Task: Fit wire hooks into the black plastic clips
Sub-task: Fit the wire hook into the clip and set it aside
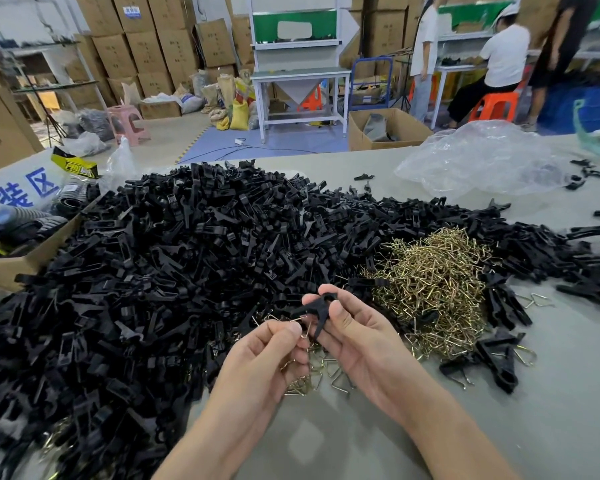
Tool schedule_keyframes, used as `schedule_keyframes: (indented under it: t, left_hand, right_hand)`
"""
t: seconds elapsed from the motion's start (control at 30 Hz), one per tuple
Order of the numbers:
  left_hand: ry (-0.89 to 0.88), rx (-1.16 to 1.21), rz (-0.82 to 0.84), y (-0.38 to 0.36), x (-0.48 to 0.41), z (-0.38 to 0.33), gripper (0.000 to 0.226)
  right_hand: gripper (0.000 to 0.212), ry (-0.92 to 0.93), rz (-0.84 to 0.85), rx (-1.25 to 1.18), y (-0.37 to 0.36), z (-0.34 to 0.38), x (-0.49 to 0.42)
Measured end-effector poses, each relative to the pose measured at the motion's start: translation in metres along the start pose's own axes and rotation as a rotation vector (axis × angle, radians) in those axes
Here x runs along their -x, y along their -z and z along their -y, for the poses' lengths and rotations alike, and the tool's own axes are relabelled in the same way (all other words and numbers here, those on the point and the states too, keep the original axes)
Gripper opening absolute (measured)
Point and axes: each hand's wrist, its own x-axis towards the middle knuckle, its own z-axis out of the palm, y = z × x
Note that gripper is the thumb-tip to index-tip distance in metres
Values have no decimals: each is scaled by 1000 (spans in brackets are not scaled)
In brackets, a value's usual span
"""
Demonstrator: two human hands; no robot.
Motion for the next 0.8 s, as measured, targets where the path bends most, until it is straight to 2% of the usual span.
schedule_keyframes:
  t: [0.13, 0.47, 0.53, 0.63, 0.8]
  left_hand:
    - [-5, -2, 20, 0, 1, 1, 16]
    - [-19, -36, -12, -1, 1, 13, 14]
    - [-81, -113, -42, -1, 1, 17, 20]
    - [-138, -201, 4, 0, 3, 18, 30]
    - [-118, -15, 32, -10, 4, 17, 52]
  right_hand:
    - [32, 3, 10, 47, -1, -1, 1]
    - [28, -14, 12, 70, -3, -1, 2]
    - [26, -21, 22, 77, -2, -3, 2]
    - [27, -48, 48, 91, -1, -6, 2]
    - [30, -67, 8, 141, -4, -8, 3]
